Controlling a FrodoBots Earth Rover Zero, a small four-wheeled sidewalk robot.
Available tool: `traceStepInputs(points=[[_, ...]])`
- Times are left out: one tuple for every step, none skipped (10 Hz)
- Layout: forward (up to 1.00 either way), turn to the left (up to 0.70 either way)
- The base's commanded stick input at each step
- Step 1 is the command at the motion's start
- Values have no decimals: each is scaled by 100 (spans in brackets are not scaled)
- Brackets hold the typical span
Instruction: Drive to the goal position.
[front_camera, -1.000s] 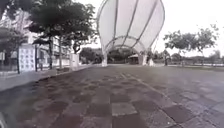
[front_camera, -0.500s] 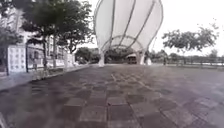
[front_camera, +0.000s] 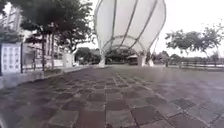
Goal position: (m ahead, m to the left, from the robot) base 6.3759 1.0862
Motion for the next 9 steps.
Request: traceStepInputs(points=[[100, 0], [100, 0], [100, 0], [100, 0], [100, 0], [100, 0], [100, 0], [100, 0], [100, 0]])
